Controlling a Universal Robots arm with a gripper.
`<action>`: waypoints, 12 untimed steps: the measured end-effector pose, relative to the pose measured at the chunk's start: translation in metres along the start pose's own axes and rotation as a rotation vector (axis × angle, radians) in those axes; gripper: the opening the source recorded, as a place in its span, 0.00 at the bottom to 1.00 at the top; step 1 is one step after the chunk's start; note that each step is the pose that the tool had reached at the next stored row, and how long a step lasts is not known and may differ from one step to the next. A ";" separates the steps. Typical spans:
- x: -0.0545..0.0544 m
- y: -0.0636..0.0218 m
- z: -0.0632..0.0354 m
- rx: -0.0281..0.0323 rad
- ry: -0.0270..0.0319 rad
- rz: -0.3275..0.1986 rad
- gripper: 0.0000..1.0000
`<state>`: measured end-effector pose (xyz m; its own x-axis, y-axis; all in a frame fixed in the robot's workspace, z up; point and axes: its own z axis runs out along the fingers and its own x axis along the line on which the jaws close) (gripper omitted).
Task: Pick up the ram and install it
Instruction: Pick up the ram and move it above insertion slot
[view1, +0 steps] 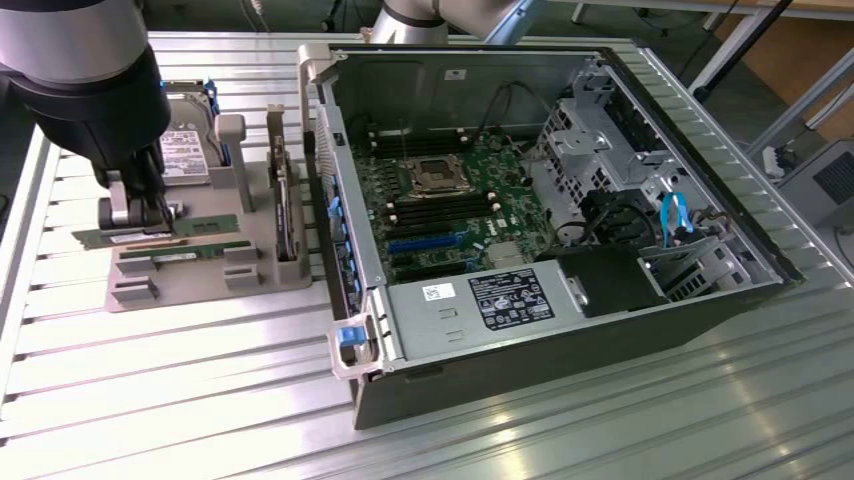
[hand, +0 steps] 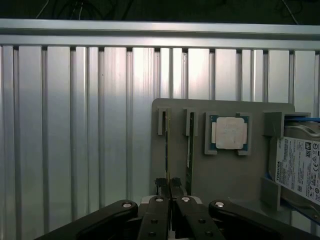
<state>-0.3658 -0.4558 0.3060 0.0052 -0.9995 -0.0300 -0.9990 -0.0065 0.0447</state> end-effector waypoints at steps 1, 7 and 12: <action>0.000 0.0000 -0.0004 0.0000 0.0001 0.000 0.12; 0.000 0.0001 -0.0024 0.0000 0.0000 0.000 0.12; 0.000 0.0002 -0.0044 0.0000 0.0001 0.000 0.12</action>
<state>-0.3658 -0.4558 0.3105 0.0051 -0.9995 -0.0300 -0.9990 -0.0065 0.0447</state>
